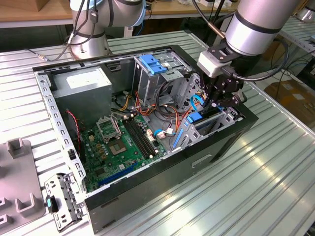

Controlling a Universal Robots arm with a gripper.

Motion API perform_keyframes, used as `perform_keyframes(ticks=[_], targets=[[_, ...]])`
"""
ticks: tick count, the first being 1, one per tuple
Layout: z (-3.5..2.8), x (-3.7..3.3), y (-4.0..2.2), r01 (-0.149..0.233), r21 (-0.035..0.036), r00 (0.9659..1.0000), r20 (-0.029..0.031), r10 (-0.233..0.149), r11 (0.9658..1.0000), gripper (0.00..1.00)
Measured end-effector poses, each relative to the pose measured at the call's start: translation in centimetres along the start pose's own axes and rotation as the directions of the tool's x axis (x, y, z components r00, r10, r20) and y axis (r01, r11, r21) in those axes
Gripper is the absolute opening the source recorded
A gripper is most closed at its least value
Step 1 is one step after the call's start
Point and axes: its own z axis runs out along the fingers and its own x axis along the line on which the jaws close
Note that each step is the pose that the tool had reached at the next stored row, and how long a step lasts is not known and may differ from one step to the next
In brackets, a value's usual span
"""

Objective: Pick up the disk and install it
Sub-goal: 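Insert the second disk wire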

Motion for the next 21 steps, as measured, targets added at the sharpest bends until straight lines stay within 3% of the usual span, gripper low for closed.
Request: perform_keyframes(ticks=[21], targets=[[-0.05, -0.13, -0.03, -0.013, 0.0005, 0.9999, -0.0012, 0.013, 0.9999, 0.16]])
